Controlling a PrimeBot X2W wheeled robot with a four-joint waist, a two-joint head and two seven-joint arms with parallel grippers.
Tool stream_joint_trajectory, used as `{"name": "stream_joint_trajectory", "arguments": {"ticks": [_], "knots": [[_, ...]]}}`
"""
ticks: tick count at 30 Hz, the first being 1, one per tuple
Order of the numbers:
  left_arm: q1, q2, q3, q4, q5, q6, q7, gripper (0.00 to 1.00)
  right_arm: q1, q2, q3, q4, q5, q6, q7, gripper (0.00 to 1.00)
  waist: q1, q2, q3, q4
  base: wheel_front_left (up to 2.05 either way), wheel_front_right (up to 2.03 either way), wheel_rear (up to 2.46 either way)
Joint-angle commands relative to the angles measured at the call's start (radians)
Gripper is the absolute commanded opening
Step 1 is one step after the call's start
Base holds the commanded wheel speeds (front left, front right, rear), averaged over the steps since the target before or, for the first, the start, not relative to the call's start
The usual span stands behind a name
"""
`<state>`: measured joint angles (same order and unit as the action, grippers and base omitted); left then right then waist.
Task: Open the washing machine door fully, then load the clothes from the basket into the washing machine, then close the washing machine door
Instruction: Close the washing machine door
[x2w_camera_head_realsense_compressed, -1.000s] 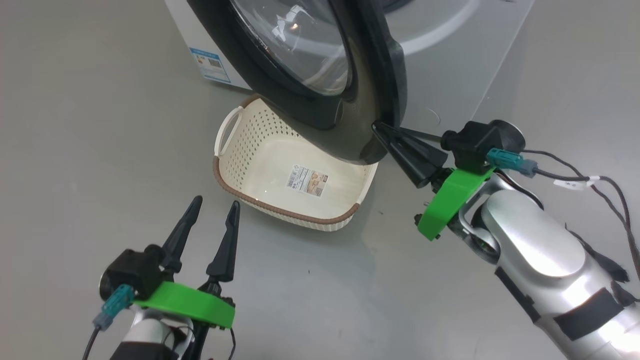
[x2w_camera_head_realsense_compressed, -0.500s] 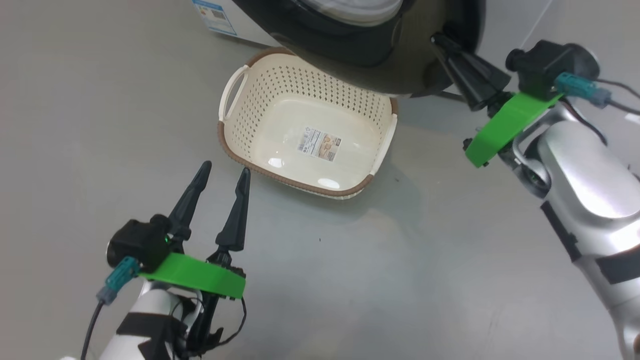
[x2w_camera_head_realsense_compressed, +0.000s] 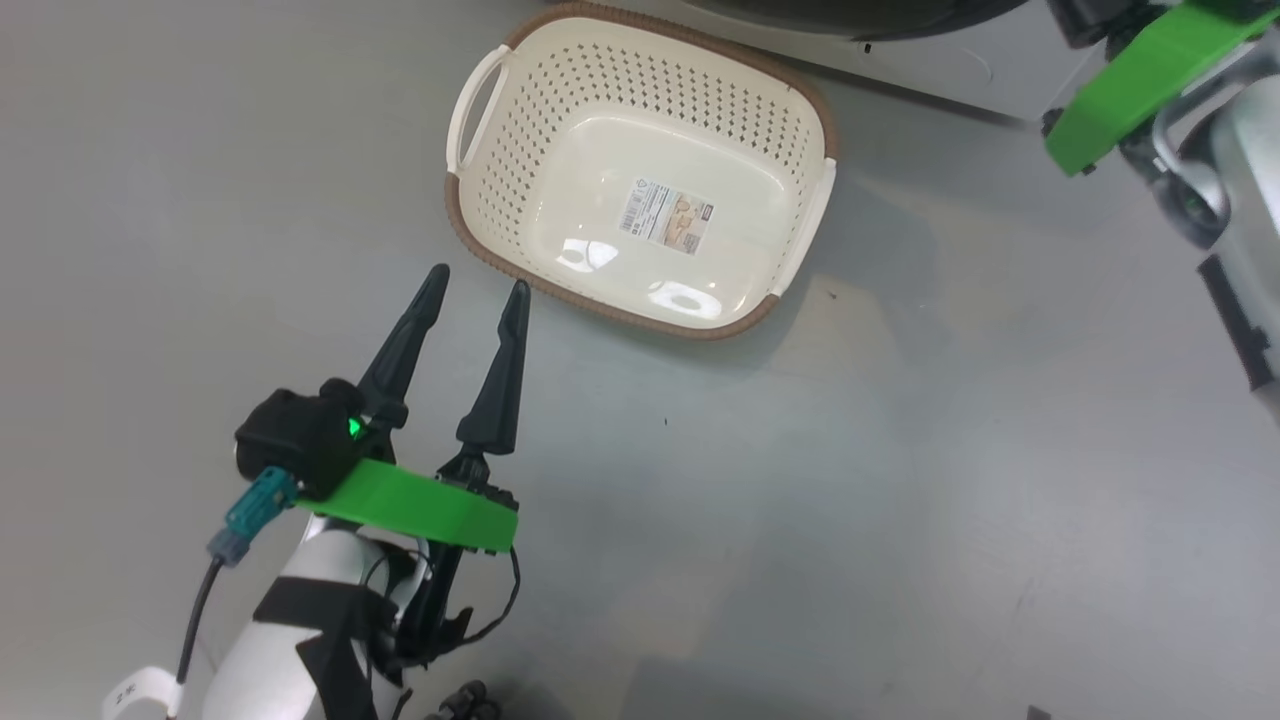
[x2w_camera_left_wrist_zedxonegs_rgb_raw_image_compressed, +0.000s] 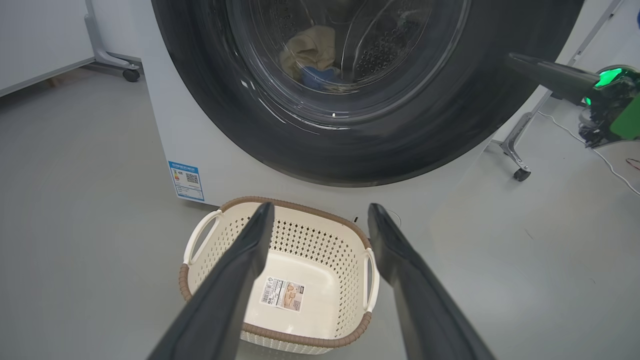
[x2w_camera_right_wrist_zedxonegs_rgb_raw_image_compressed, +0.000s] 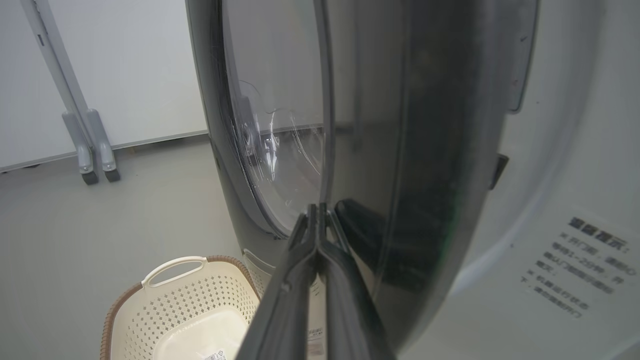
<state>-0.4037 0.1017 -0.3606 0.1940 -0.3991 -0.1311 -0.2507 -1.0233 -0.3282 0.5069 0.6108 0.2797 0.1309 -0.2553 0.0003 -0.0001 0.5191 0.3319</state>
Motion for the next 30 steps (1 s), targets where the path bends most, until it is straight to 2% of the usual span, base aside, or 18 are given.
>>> {"name": "stream_joint_trajectory", "arguments": {"ticks": [1,7,12,23,30], "knots": [[-0.022,0.013,0.026,-0.033,-0.008,0.000,-0.011,1.00,-0.050,-0.012,-0.008,-0.006,-0.011,0.000,-0.006,0.00,-0.0003,0.0001,0.021,0.012,0.00,0.00,0.00],[-0.045,-0.003,0.010,-0.034,-0.010,0.000,-0.011,1.00,-0.156,-0.027,-0.033,0.074,-0.057,0.000,-0.006,0.00,-0.0003,0.0001,0.051,0.028,0.00,0.00,0.00],[-0.054,-0.009,0.004,-0.035,-0.013,0.000,-0.011,1.00,-0.221,-0.009,-0.110,0.118,-0.103,0.000,-0.006,0.00,-0.0003,0.0001,0.069,0.035,0.00,0.00,0.00],[-0.064,-0.017,0.002,-0.027,-0.011,0.000,-0.011,1.00,-0.240,0.029,-0.218,0.147,-0.212,0.000,-0.006,0.00,-0.0003,0.0001,0.077,0.038,0.00,0.00,0.00],[-0.060,-0.011,0.022,-0.022,-0.008,0.000,-0.011,1.00,-0.202,0.064,-0.238,0.131,-0.180,0.000,-0.006,0.00,-0.0003,0.0001,0.049,0.021,0.00,0.00,0.00]]}}
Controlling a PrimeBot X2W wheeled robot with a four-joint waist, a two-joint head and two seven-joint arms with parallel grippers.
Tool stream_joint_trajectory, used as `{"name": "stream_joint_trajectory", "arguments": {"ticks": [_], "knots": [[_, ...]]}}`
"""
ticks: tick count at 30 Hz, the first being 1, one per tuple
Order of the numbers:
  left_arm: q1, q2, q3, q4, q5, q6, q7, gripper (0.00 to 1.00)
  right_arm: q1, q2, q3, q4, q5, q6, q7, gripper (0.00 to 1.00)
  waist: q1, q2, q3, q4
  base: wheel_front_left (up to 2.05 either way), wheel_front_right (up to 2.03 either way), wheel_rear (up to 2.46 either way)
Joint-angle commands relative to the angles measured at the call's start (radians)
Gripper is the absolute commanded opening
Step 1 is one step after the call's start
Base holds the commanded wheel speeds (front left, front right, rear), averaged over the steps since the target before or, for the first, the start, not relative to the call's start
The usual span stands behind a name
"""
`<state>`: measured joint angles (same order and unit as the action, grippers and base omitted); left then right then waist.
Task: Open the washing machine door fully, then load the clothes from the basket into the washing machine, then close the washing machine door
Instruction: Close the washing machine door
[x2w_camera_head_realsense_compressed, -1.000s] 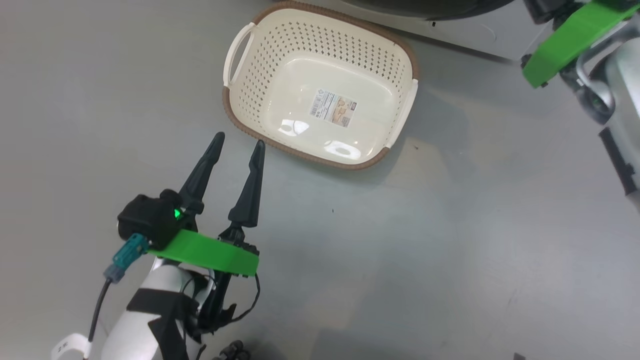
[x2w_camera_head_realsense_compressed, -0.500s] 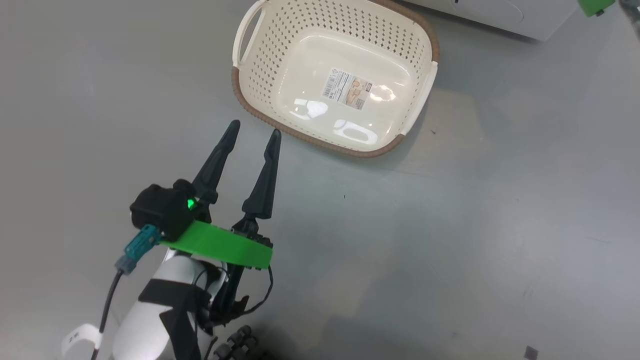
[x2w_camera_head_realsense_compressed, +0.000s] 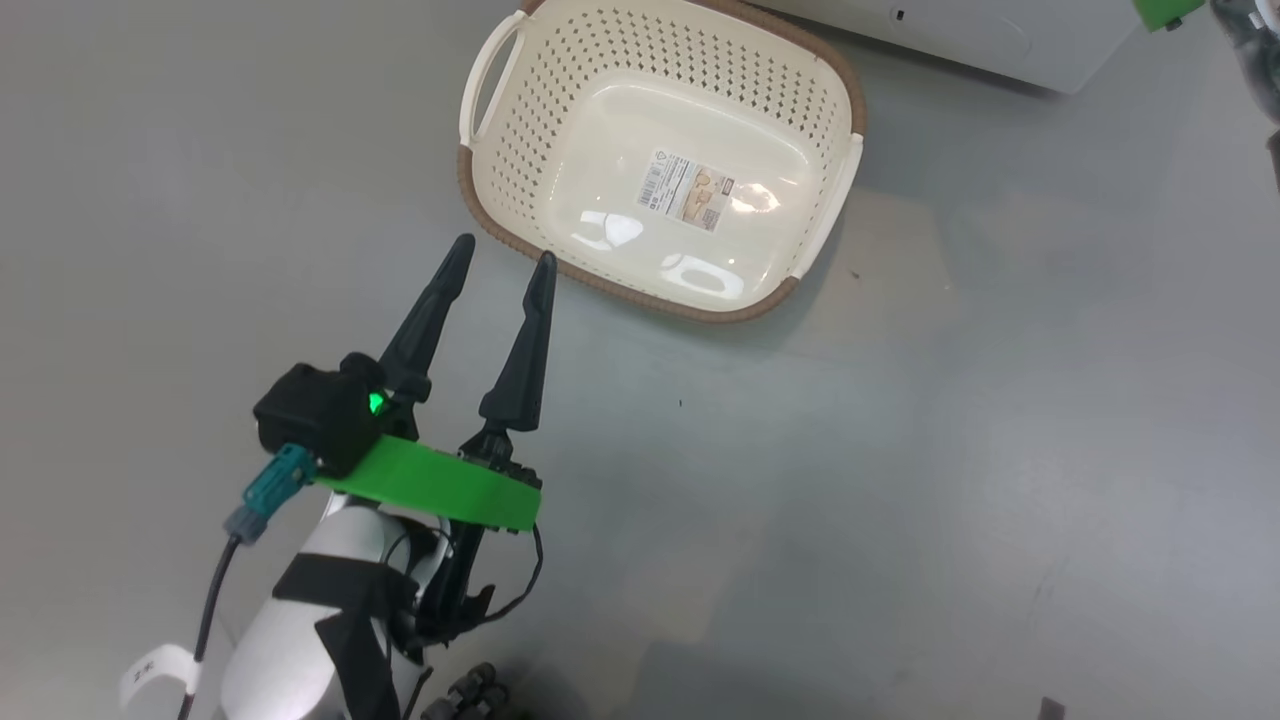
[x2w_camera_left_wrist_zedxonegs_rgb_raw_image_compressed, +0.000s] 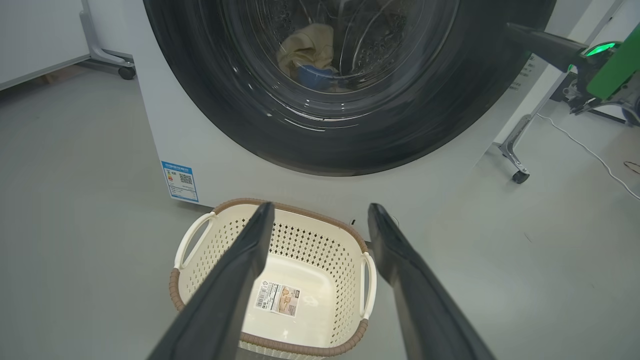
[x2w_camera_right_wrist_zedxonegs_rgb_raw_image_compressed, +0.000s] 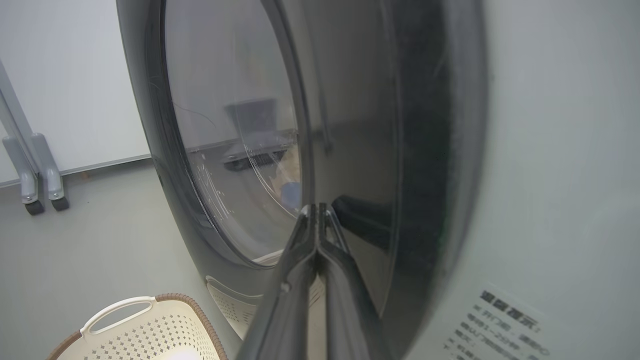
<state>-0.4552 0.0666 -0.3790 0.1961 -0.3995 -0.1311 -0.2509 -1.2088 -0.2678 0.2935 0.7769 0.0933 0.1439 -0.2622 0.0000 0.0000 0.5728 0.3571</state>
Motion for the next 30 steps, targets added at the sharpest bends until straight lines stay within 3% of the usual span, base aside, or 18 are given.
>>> {"name": "stream_joint_trajectory", "arguments": {"ticks": [1,20,30], "knots": [[-0.007,0.026,0.043,-0.024,-0.007,0.000,-0.011,1.00,-0.008,0.006,-0.019,-0.041,0.010,-0.013,0.000,0.00,0.0000,0.0000,-0.011,-0.009,0.00,0.00,0.00],[0.094,0.079,0.141,-0.017,0.017,0.000,-0.011,1.00,0.329,0.091,-0.018,-0.260,0.072,-0.013,0.000,0.00,0.0000,0.0000,-0.233,-0.167,0.00,0.00,0.00],[0.156,0.103,0.167,-0.011,0.027,0.000,-0.011,1.00,0.541,0.120,-0.014,-0.397,0.039,-0.013,0.000,0.00,0.0000,0.0000,-0.340,-0.256,0.00,0.00,0.00]]}}
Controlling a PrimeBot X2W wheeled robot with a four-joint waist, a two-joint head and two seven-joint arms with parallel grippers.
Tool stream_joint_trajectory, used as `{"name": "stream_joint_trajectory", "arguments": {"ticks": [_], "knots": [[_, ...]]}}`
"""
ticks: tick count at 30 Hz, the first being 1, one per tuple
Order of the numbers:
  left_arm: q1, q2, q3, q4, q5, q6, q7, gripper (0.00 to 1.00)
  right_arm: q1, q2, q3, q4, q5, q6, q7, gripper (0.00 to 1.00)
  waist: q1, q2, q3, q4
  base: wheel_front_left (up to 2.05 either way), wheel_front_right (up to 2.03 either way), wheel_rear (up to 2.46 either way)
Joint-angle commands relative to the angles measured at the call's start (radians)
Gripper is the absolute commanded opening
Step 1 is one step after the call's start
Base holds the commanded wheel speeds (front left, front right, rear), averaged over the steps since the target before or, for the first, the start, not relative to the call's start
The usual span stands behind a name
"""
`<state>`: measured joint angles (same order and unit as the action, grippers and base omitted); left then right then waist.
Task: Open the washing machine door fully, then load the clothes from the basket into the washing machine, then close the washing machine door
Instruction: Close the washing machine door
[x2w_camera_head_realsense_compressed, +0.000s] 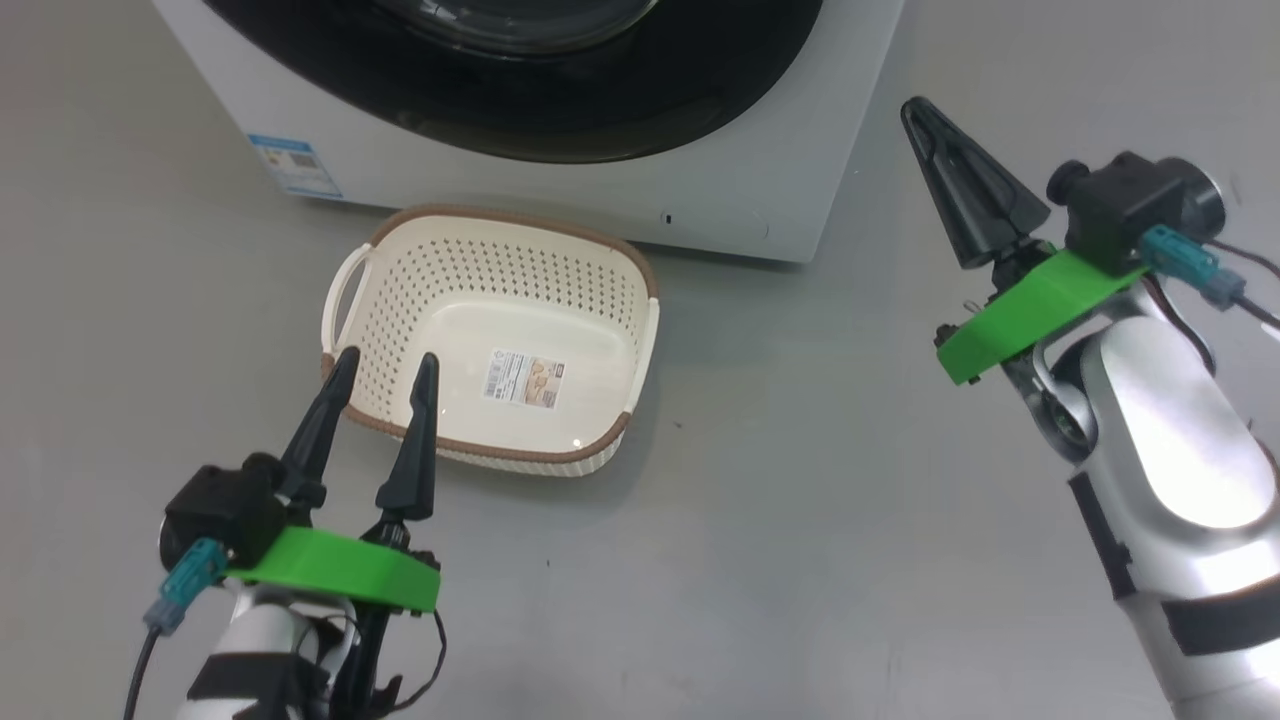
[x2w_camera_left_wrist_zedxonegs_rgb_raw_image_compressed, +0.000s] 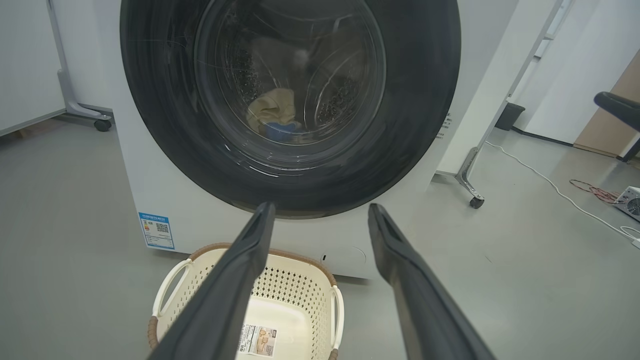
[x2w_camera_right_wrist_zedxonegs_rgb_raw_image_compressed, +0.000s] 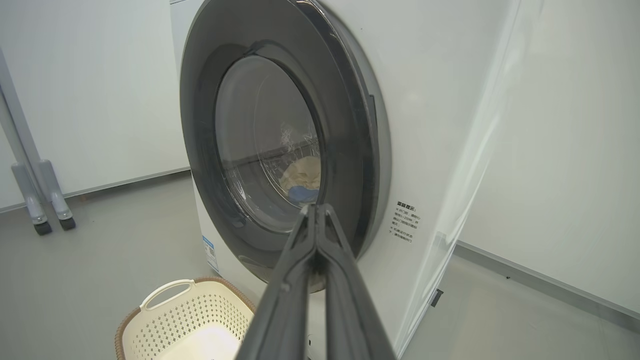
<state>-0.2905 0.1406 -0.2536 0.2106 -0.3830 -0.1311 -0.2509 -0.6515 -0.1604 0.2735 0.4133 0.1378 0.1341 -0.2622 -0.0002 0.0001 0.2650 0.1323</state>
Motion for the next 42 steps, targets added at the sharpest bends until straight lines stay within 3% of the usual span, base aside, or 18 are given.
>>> {"name": "stream_joint_trajectory", "arguments": {"ticks": [1,23,40,41,42], "knots": [[0.000,0.031,0.044,-0.025,0.011,0.000,-0.011,1.00,0.006,0.017,-0.003,-0.050,-0.005,-0.003,0.000,0.00,0.0002,-0.0001,-0.044,-0.040,0.00,0.00,0.00],[0.150,0.034,0.124,-0.022,0.014,0.000,-0.011,1.00,0.422,0.096,-0.302,-0.227,-0.042,-0.003,0.000,0.00,0.0002,-0.0001,-0.214,-0.150,0.00,0.00,0.00],[0.180,0.016,0.180,0.006,-0.019,0.000,-0.011,1.00,0.551,0.110,-0.470,-0.206,-0.050,-0.003,0.000,0.00,0.0002,-0.0001,-0.236,-0.177,0.00,0.00,0.00],[0.181,0.016,0.181,0.008,-0.020,0.000,-0.011,1.00,0.555,0.110,-0.467,-0.198,-0.052,-0.003,0.000,0.13,0.0002,-0.0001,-0.236,-0.178,0.00,0.00,0.00],[0.182,0.014,0.179,0.010,-0.023,0.000,-0.011,1.00,0.556,0.110,-0.465,-0.193,-0.054,-0.003,0.000,0.41,0.0002,-0.0001,-0.237,-0.178,0.00,0.00,0.00]]}}
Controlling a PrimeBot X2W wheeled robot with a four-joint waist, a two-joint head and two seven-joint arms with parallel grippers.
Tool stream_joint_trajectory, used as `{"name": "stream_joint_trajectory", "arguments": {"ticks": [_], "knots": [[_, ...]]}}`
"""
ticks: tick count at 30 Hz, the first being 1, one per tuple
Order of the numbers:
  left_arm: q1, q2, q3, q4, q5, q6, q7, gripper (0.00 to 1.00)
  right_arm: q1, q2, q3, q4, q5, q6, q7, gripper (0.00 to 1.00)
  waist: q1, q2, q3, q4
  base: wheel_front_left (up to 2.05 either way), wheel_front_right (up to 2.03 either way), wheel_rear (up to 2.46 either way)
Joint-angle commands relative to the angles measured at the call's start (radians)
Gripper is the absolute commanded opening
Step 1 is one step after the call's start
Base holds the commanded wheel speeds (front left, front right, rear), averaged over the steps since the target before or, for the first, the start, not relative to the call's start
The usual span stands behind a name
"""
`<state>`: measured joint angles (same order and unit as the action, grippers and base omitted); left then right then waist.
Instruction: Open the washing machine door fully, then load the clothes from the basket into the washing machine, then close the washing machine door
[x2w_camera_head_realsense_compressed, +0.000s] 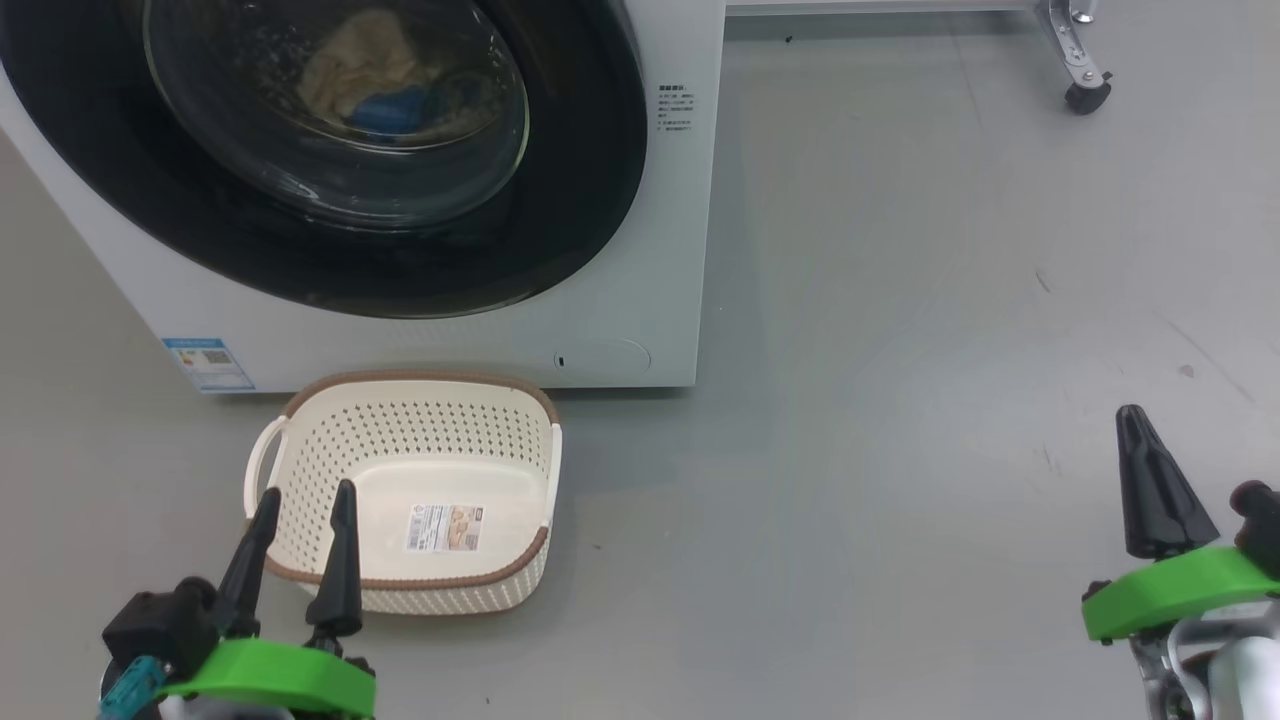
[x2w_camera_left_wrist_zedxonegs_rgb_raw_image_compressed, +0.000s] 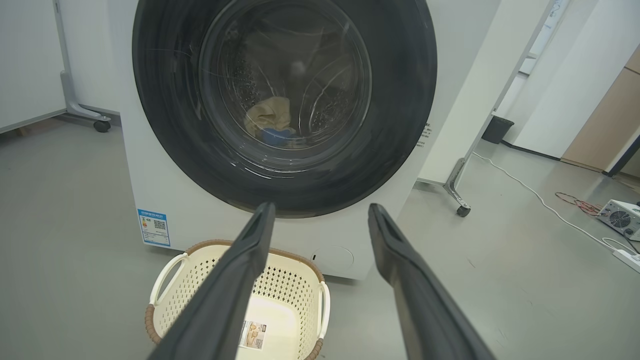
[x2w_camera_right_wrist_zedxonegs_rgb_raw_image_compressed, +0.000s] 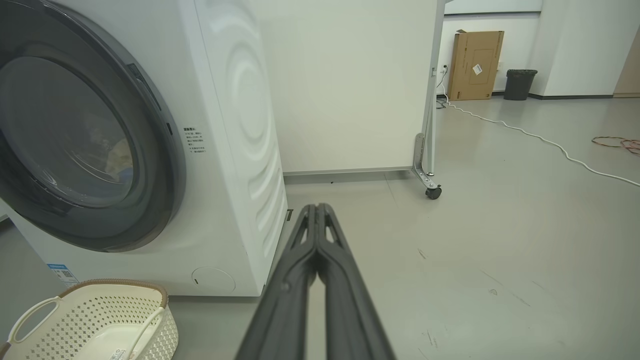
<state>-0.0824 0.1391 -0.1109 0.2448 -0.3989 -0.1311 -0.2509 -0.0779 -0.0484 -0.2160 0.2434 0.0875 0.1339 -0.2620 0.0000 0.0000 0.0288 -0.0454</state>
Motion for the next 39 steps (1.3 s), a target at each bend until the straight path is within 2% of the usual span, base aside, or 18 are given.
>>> {"name": "stream_joint_trajectory", "arguments": {"ticks": [1,2,3,13,31,39], "knots": [[-0.026,0.016,0.036,-0.025,-0.007,0.000,-0.011,1.00,-0.017,-0.002,0.024,-0.023,-0.004,-0.003,0.000,0.41,0.0000,0.0000,-0.001,0.000,0.00,0.00,0.00],[-0.025,0.015,0.033,-0.023,-0.011,0.000,-0.011,1.00,-0.017,-0.002,0.025,-0.020,-0.005,-0.003,0.000,0.96,0.0000,0.0000,-0.001,-0.001,0.00,0.00,0.00],[-0.025,0.015,0.031,-0.023,-0.013,0.000,-0.011,1.00,-0.017,-0.002,0.025,-0.016,-0.006,-0.003,0.000,1.00,0.0000,0.0000,-0.001,-0.001,0.00,0.00,0.00],[-0.025,0.002,0.049,0.000,-0.037,0.000,-0.011,1.00,-0.025,-0.002,0.024,0.001,0.006,-0.003,0.000,1.00,0.0000,0.0000,-0.010,0.001,0.00,0.00,0.00],[-0.023,-0.008,0.077,-0.026,0.050,0.000,-0.011,1.00,-0.027,-0.002,0.030,0.001,0.009,-0.003,0.000,1.00,0.0000,0.0000,-0.013,0.005,0.00,0.00,0.00],[-0.022,-0.014,0.087,0.007,0.072,0.000,-0.011,1.00,-0.026,-0.002,0.034,0.002,0.009,-0.003,0.000,1.00,0.0000,0.0000,-0.016,0.006,0.00,0.00,0.00]]}}
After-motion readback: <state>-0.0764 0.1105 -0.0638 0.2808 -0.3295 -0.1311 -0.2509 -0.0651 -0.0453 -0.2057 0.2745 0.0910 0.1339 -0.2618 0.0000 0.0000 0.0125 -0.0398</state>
